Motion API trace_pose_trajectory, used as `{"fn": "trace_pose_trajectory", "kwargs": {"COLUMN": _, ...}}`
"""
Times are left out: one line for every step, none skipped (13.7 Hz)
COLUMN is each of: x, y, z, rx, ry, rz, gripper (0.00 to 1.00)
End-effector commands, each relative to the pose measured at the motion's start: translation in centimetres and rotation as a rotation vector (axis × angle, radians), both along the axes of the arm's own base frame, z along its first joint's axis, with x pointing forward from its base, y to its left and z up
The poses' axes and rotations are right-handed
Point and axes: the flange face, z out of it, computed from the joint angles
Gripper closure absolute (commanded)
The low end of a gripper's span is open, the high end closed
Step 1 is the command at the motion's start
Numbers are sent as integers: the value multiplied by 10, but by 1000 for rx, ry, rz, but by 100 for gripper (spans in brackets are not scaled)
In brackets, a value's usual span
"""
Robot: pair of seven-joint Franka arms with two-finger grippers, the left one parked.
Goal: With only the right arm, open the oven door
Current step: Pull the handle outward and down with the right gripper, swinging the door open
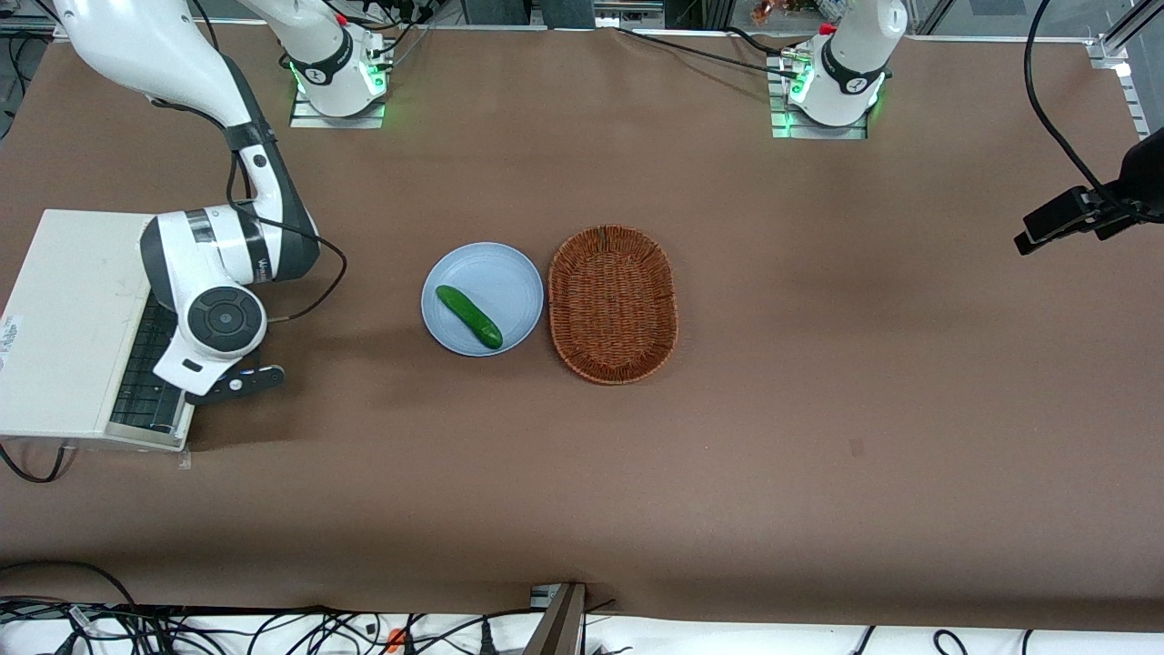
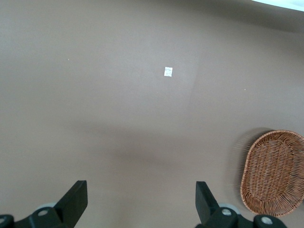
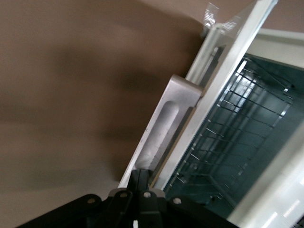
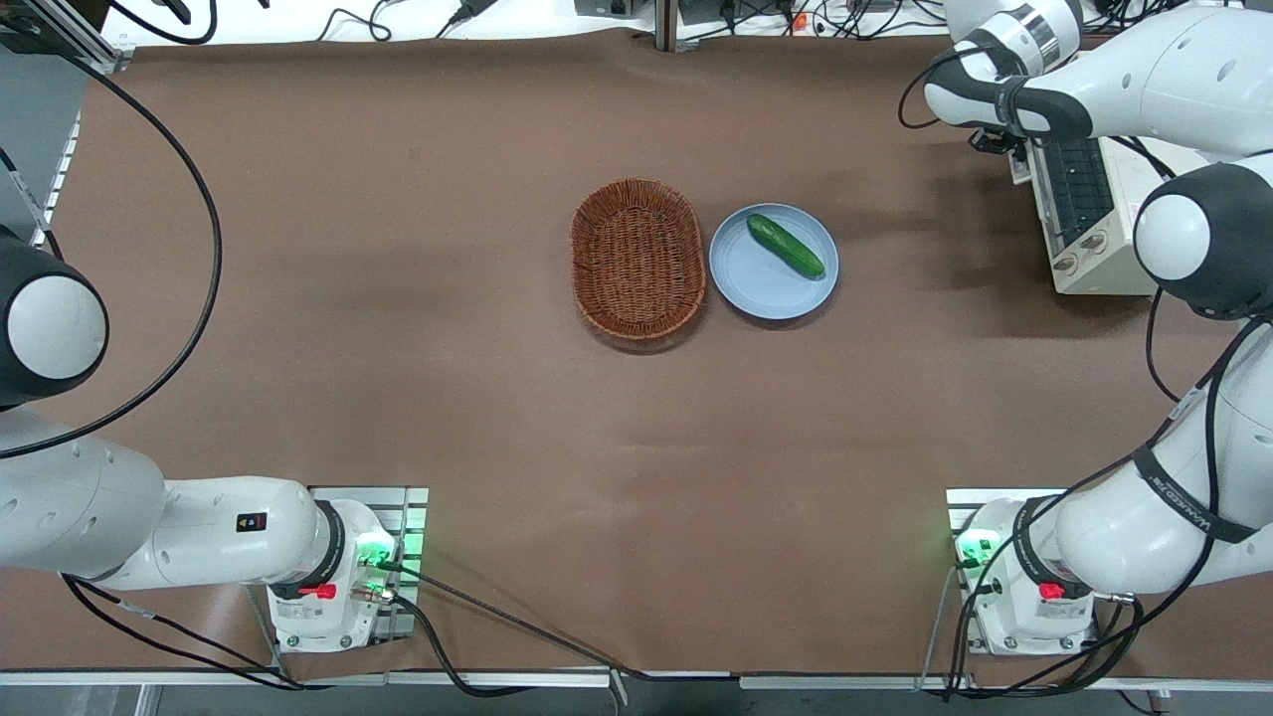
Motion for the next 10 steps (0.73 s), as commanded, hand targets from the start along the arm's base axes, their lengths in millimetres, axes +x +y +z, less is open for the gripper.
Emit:
{"fn": "trace_pose_trajectory", "kwargs": {"x": 16, "y": -50, "z": -63, "rx": -12, "ry": -13, "rz": 5, "gripper": 100}}
{"fn": "trace_pose_trajectory", "kwargs": {"x": 17, "y": -52, "z": -66, "rx": -5, "ry": -15, "rz": 2, "gripper": 100}}
{"fn": "trace_pose_trajectory", "kwargs": {"x": 17, "y": -50, "z": -73, "rx": 9, "ry": -20, "rz": 5, "gripper": 100}}
{"fn": "trace_pose_trajectory", "kwargs": {"x": 17, "y": -51, "z": -79, "rx": 11, "ry": -17, "rz": 7, "gripper": 100}}
{"fn": "trace_pose_trajectory", "kwargs": {"x": 16, "y": -51, "z": -83, "rx": 11, "ry": -11, "rz": 9, "gripper": 100}}
{"fn": "trace_pose_trajectory", "kwargs": {"x": 17, "y": -51, "z": -84, "rx": 14, "ry": -15, "rz": 10, "gripper": 100}}
{"fn": "trace_pose_trajectory", "kwargs": {"x": 16, "y": -52, "z": -91, "rx": 16, "ry": -10, "rz": 12, "gripper": 100}}
{"fn": "trace_pose_trajectory", "kwargs": {"x": 17, "y": -52, "z": -93, "rx": 20, "ry": -14, "rz": 15, "gripper": 100}}
{"fn": "trace_pose_trajectory", "kwargs": {"x": 17, "y": -53, "z": -98, "rx": 23, "ry": -13, "rz": 16, "gripper": 100}}
{"fn": "trace_pose_trajectory", "kwargs": {"x": 16, "y": -53, "z": -100, "rx": 24, "ry": -12, "rz": 17, "gripper": 100}}
